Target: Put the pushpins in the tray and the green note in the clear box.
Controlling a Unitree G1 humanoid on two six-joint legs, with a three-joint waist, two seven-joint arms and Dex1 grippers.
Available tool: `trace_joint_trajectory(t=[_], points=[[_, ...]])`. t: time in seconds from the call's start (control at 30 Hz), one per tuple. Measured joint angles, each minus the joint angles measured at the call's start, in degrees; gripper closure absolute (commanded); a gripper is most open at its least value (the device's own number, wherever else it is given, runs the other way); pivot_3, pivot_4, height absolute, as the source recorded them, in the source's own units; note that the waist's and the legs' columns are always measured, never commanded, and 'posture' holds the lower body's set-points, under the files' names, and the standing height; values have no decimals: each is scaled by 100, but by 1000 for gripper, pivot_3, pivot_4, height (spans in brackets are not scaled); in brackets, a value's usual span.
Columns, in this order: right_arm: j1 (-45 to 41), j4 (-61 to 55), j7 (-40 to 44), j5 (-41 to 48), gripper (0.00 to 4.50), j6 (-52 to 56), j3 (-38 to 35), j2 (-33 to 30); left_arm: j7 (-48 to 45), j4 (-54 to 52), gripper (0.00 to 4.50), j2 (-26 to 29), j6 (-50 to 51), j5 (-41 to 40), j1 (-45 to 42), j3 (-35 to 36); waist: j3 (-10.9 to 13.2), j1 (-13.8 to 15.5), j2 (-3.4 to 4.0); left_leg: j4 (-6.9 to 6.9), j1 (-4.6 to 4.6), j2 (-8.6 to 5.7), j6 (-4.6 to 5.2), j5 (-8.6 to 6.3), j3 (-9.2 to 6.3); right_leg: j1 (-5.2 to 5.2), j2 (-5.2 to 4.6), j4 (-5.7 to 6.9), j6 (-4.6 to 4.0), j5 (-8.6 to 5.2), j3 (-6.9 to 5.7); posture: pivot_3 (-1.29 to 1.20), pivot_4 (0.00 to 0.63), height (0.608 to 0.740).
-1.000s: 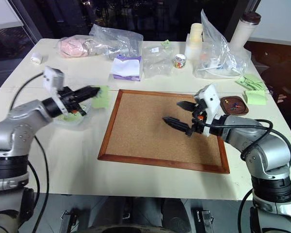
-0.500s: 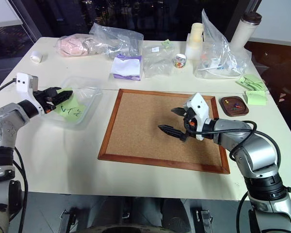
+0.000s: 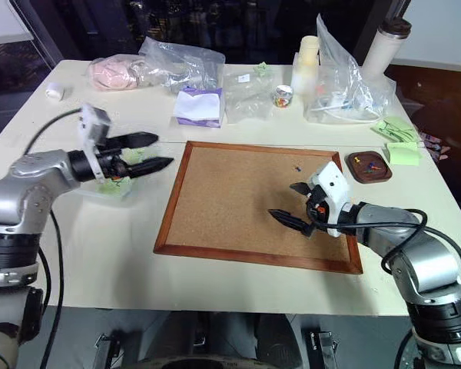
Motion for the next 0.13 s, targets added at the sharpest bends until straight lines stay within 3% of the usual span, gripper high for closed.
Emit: trace_joint_trajectory(t=[0.13], points=[[119, -241, 40, 118, 0, 57, -303, -149, -173, -139, 86, -309, -183, 275, 249, -666, -1, 14, 1, 0, 1, -1, 0, 0, 0, 1, 0, -1, 0, 0, 2, 0, 150, 740]])
